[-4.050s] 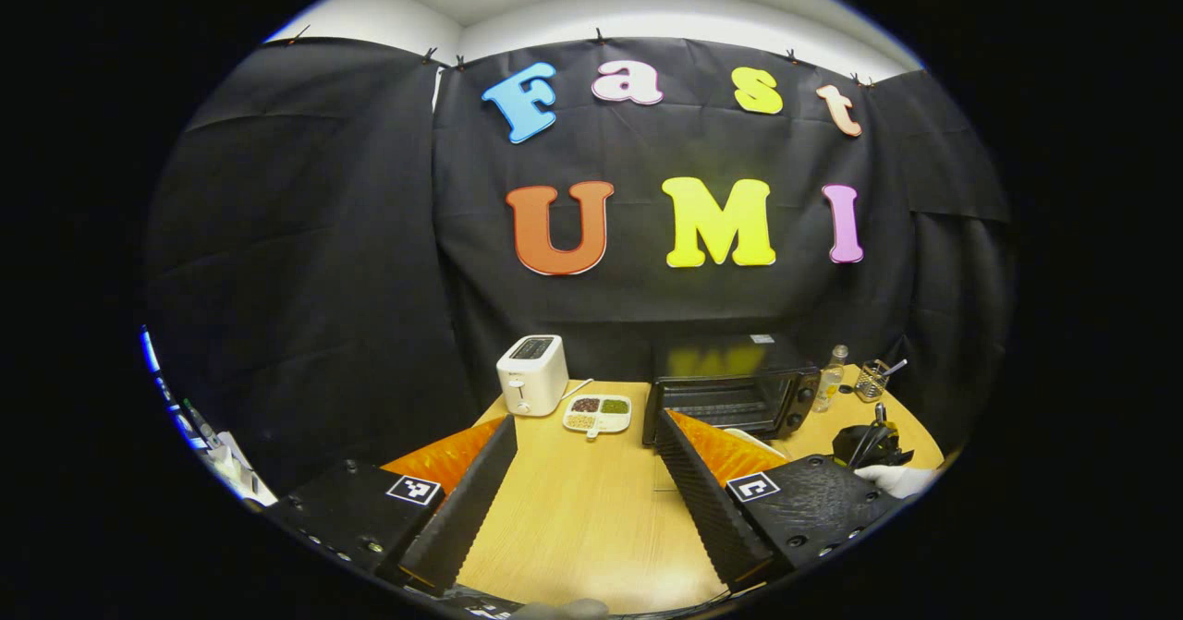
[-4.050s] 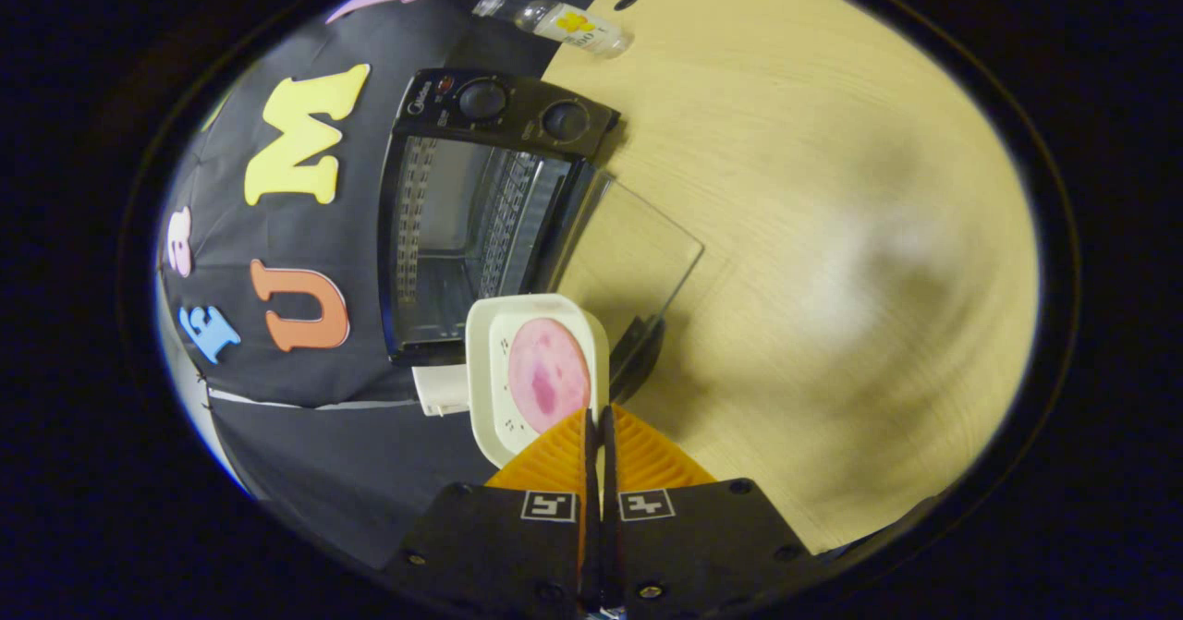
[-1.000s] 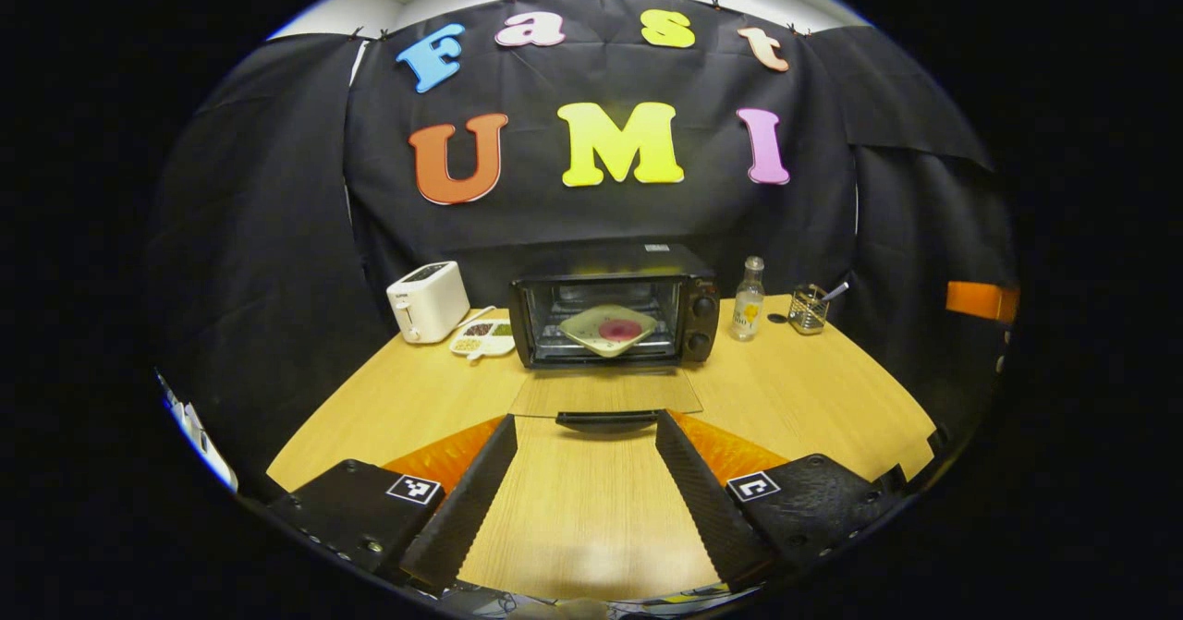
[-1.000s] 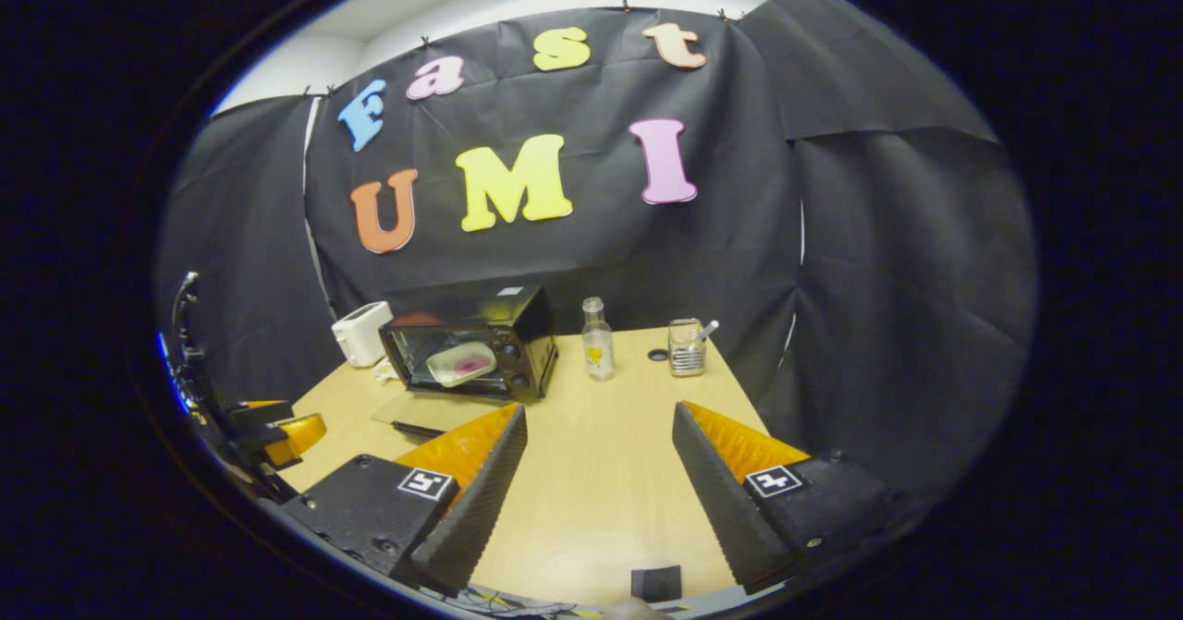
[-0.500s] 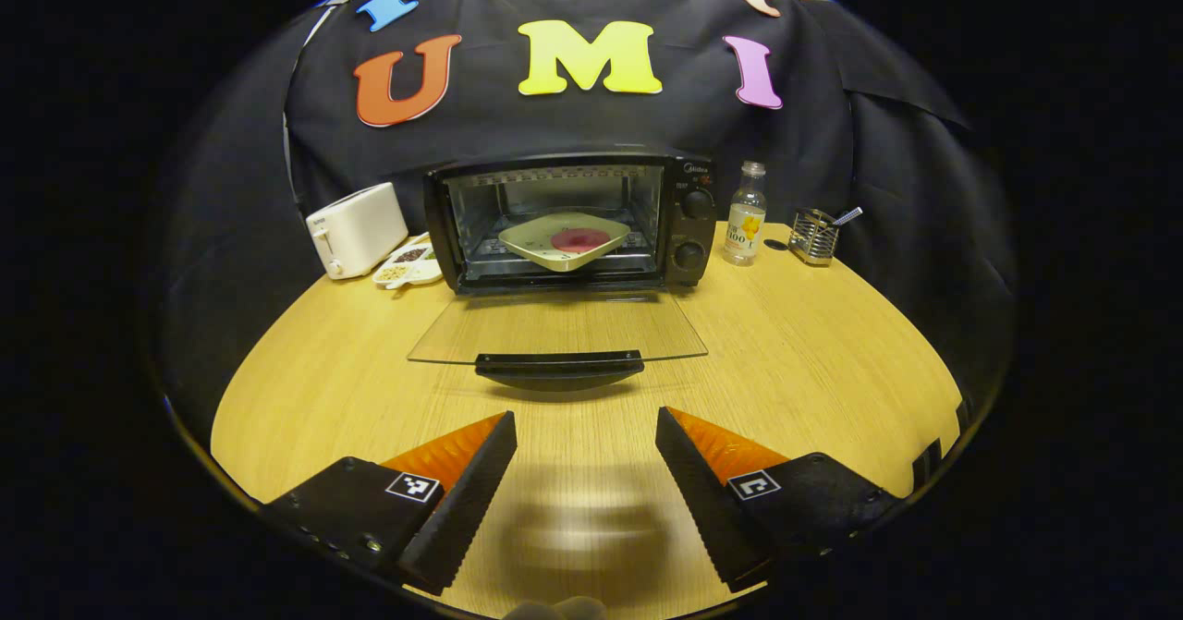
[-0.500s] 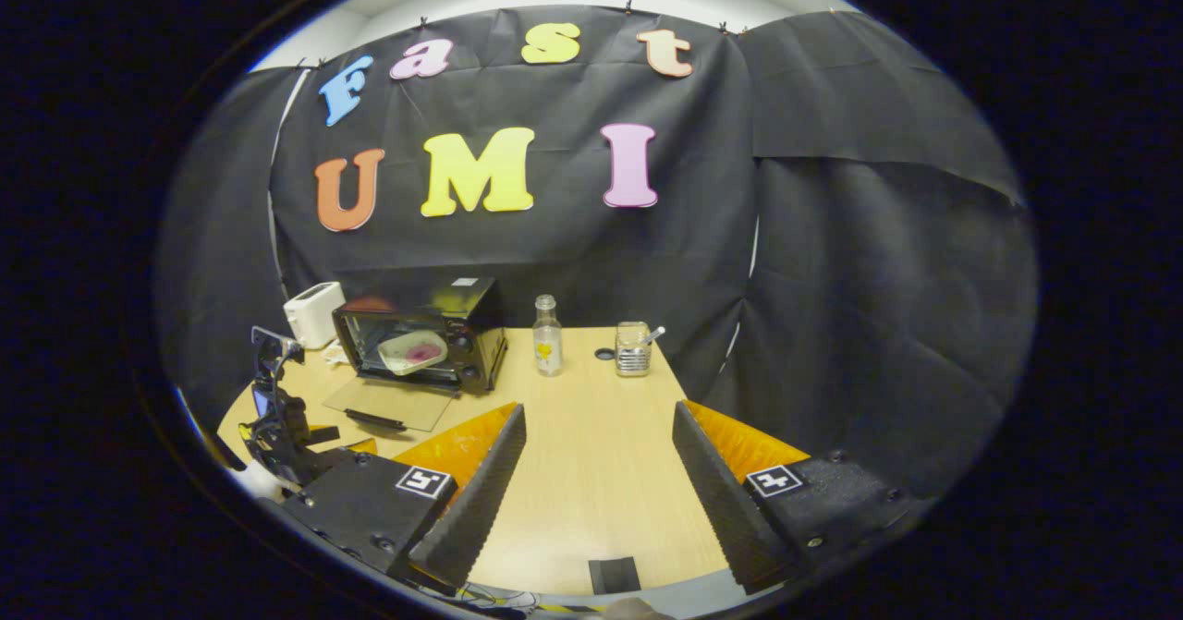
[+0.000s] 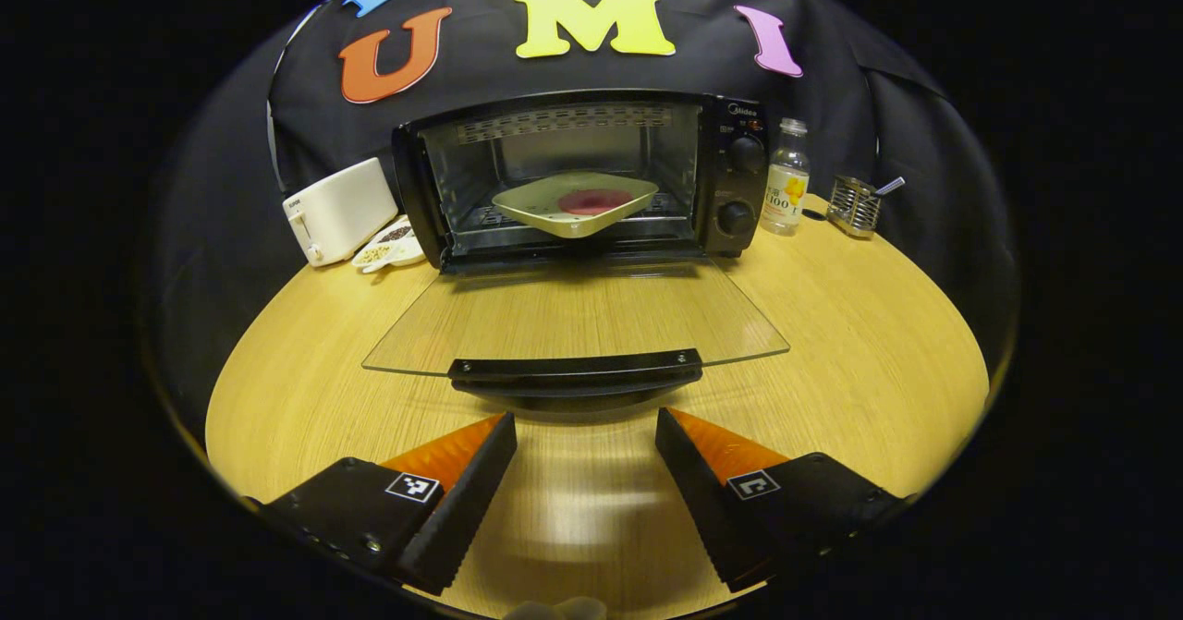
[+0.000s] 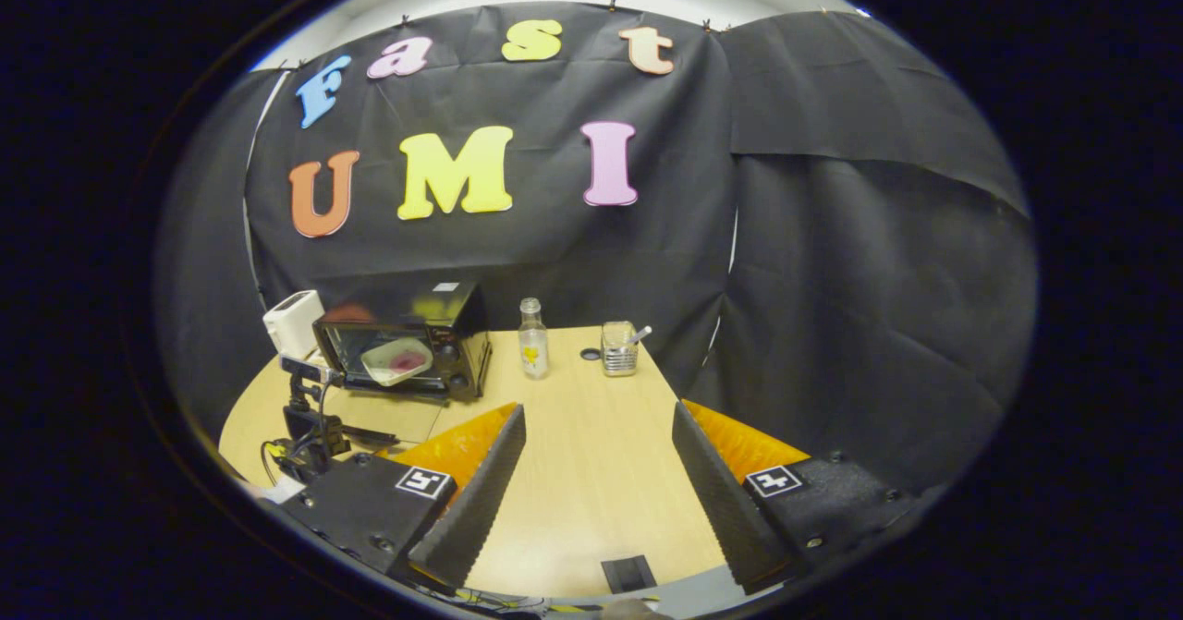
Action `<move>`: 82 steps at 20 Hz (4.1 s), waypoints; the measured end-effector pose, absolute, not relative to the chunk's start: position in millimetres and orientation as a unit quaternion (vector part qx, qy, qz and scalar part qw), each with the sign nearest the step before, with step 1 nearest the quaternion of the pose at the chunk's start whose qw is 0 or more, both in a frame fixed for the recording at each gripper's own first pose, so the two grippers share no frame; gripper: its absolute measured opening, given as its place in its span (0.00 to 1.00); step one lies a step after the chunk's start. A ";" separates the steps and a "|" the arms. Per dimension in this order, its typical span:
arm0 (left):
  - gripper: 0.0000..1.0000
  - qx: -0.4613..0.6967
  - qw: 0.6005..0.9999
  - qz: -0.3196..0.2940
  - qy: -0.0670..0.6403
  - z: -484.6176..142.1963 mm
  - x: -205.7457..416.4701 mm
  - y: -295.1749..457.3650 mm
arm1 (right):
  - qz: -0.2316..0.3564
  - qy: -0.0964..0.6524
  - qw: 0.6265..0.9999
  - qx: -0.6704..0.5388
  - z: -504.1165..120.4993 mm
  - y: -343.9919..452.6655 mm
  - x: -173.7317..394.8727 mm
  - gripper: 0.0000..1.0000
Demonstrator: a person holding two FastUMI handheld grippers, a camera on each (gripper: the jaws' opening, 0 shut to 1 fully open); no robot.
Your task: Open the electric oven with the left hand, put the food in, and close the electric oven.
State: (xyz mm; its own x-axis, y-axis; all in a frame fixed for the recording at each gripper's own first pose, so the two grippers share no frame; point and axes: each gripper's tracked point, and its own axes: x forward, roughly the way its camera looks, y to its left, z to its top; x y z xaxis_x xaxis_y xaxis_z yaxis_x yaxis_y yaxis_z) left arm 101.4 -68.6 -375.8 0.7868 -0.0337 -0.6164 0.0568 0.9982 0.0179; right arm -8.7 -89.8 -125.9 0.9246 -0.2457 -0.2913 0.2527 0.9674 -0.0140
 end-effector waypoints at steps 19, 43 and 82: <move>0.97 -0.015 0.952 -0.029 0.304 -326.6 125.5 -64.2 | -0.127 0.149 0.980 0.048 -131.1 -85.4 -3.1 1.00; 0.98 -0.009 0.968 -0.049 0.246 -246.2 218.6 -76.6 | -0.160 0.134 0.972 0.104 -133.5 -104.0 -8.0 1.00; 0.96 -0.007 0.999 0.036 0.012 24.2 -134.8 -72.5 | 0.017 0.007 1.000 -0.001 -43.3 -106.8 -110.6 1.00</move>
